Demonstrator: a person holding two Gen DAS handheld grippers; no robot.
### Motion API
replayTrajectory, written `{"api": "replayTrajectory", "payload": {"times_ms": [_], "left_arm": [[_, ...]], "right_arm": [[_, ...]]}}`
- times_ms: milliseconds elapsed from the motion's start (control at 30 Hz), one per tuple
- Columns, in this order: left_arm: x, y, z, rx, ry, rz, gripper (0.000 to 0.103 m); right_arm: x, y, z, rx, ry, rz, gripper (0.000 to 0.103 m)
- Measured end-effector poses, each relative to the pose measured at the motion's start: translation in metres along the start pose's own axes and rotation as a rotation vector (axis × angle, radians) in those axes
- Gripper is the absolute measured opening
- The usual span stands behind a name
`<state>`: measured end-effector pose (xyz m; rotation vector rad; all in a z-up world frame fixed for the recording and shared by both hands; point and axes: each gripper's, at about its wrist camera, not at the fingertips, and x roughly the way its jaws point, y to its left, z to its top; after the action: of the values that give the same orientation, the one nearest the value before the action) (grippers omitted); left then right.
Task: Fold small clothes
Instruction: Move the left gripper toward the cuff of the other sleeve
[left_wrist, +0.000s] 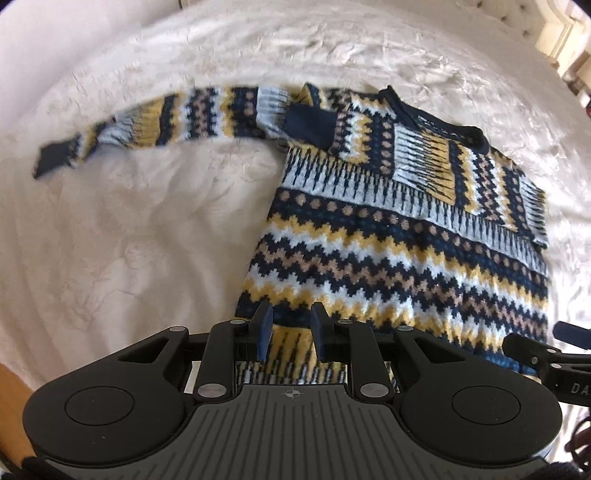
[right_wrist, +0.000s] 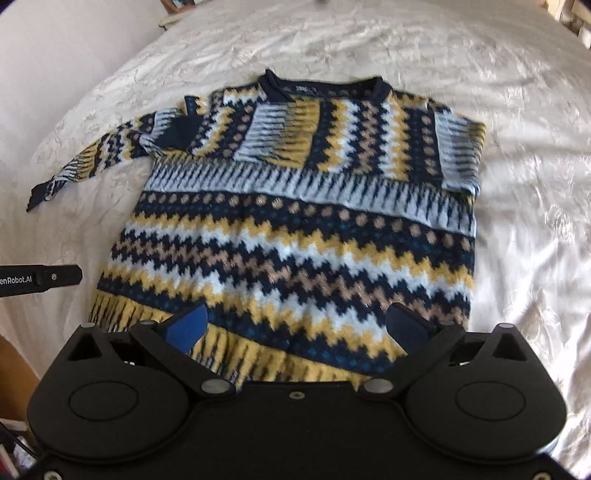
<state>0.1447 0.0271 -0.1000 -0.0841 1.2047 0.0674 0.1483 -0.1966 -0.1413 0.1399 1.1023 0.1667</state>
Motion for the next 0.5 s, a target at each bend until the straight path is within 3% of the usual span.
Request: {"api": "replayTrajectory", "payload": {"times_ms": [100,233,333,500], "left_arm": [[0.01,0.026,0.008,-0.04,0.038,-0.086,0.025],[0.016,0.059,0.021,-0.049,0.016,-0.027,0.026],[0.018,0.093,0.035,-0.093,-0.013,-0.022,0.026],[0.024,0.147,0.062,-0.135,-0.074,0.058,0.026]], "right_arm": [[0.003,0.011,0.004,0.029,0.018,-0.02,0.102],[0.01,0.026,0.012,0.059,0.043,-0.031,0.102],[0.01,0.041,0.018,0.047,0.018,-0.05,0.102],[0.013,0.066,0.03,0.039,-0.038,-0.112,0.102]]}}
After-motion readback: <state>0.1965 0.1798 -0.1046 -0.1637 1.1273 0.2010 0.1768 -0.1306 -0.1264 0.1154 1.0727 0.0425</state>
